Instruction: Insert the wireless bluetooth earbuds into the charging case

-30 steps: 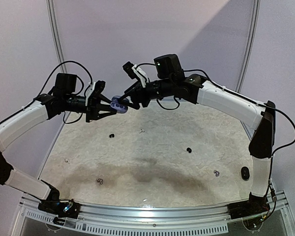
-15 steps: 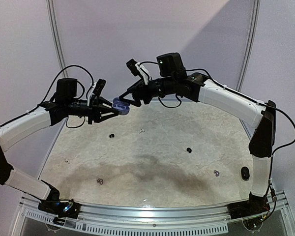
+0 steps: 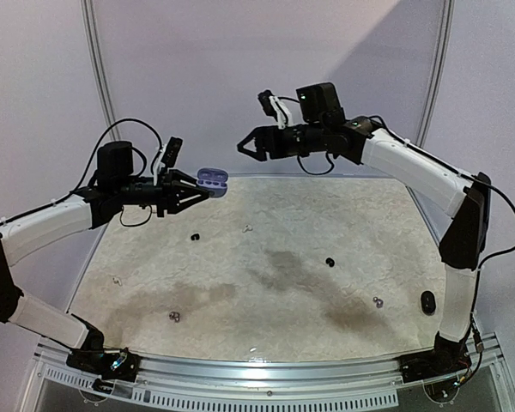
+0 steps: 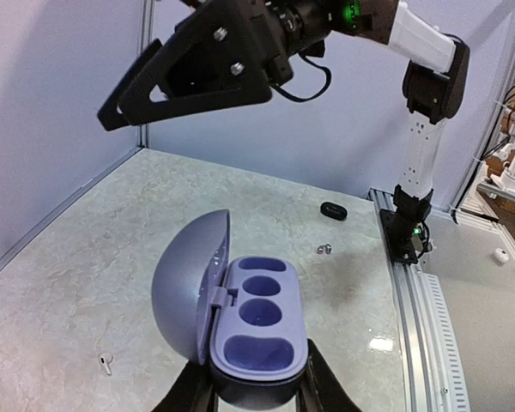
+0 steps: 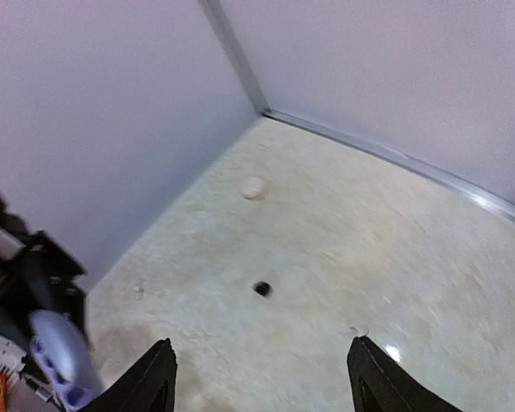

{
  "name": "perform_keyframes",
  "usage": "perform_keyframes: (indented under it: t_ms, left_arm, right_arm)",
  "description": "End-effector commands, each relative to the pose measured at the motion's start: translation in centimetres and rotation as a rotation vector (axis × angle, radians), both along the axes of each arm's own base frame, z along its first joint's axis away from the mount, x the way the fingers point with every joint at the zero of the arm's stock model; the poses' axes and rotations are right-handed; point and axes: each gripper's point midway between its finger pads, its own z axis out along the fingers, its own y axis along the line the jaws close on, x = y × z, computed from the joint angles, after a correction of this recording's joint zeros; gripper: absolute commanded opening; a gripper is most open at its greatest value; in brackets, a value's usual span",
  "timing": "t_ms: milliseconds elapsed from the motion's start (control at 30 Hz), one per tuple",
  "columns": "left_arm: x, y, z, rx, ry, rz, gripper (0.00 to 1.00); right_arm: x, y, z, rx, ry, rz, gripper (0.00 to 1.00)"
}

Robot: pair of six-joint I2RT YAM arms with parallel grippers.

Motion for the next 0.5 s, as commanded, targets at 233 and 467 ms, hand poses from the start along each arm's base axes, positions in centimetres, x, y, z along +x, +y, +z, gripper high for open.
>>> perform_keyframes:
  t_ms: [233, 467]
  left_arm:
    - [0.3, 0.0, 0.6, -0.040, -0.032, 0.023, 0.00]
    - [0.3, 0.0, 0.7, -0.045, -0.037, 0.020, 0.00]
  right_arm:
    - [-6.1, -27.9, -19.2, -0.704, 0.638, -0.838, 0.58]
    - [-12.8, -32.3, -24.9, -0.746, 0.826, -0.918, 0.46]
